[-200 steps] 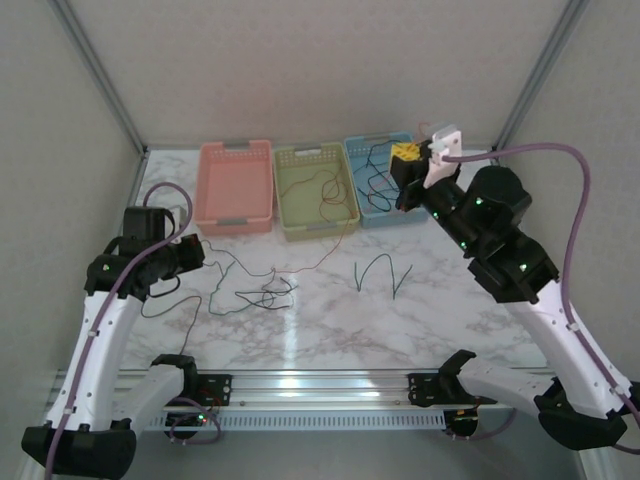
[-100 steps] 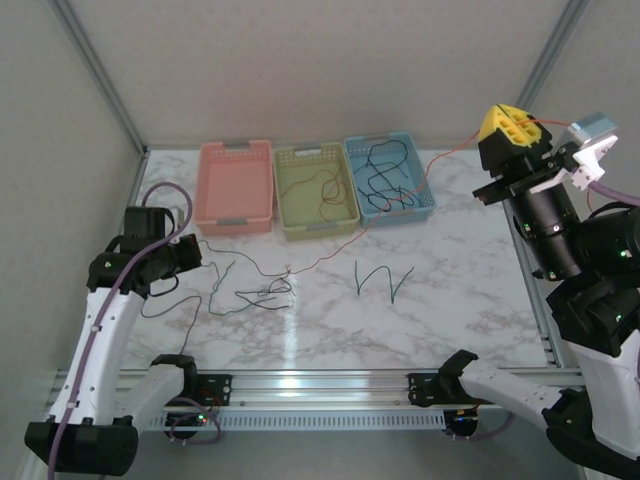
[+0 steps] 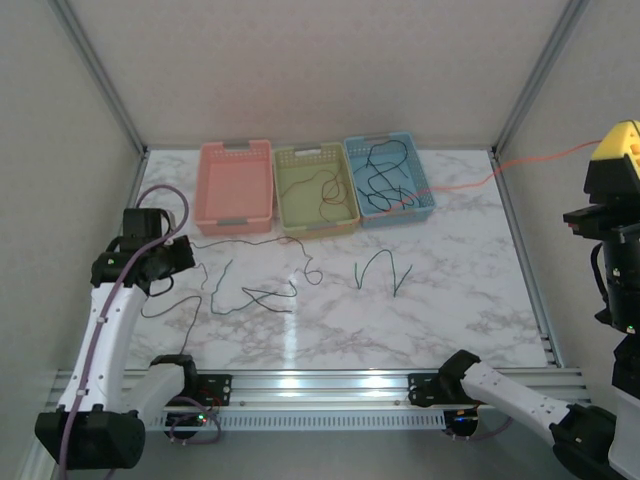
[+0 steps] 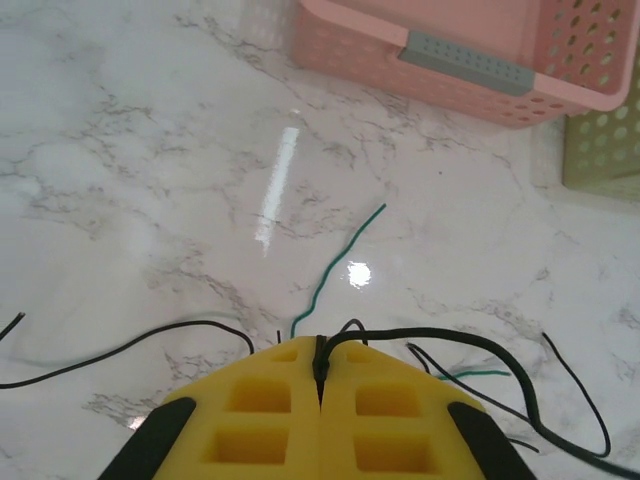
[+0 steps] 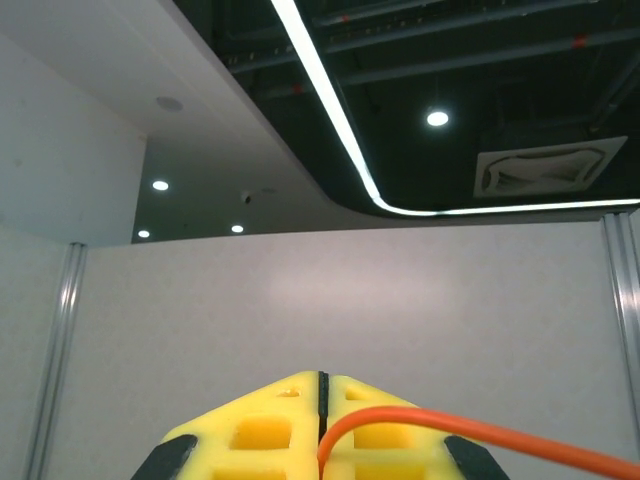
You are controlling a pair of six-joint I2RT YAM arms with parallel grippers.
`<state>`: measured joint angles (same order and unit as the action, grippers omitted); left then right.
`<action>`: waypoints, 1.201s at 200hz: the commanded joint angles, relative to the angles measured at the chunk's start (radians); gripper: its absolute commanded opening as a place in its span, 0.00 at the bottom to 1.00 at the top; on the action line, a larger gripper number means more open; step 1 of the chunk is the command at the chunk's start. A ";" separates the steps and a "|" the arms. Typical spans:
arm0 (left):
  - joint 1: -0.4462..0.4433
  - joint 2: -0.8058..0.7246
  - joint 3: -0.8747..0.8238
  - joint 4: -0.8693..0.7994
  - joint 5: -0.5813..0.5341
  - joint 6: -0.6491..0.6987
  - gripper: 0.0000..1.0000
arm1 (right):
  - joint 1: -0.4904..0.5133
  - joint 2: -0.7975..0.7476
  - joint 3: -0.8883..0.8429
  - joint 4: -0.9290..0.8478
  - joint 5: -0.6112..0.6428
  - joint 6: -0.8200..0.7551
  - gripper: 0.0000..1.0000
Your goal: Untangle the cables
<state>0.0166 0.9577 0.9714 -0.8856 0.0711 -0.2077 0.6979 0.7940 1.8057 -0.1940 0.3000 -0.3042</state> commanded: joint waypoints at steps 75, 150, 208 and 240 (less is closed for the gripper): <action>0.060 -0.018 -0.031 0.026 0.010 0.007 0.00 | -0.002 0.207 -0.179 -0.181 -0.077 0.166 0.00; 0.063 -0.089 0.042 0.000 0.128 -0.018 0.00 | -0.001 0.469 -0.527 -0.279 -0.282 0.357 0.00; 0.063 -0.097 0.081 -0.017 0.159 -0.010 0.00 | -0.001 0.635 -0.655 -0.151 -0.496 0.434 0.00; 0.063 -0.112 0.068 -0.021 0.098 -0.010 0.00 | -0.001 0.679 -0.529 -0.167 -0.417 0.379 0.00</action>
<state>0.0700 0.8700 1.0233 -0.8768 0.1997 -0.2123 0.6983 1.4620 1.1584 -0.4057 -0.1349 0.0944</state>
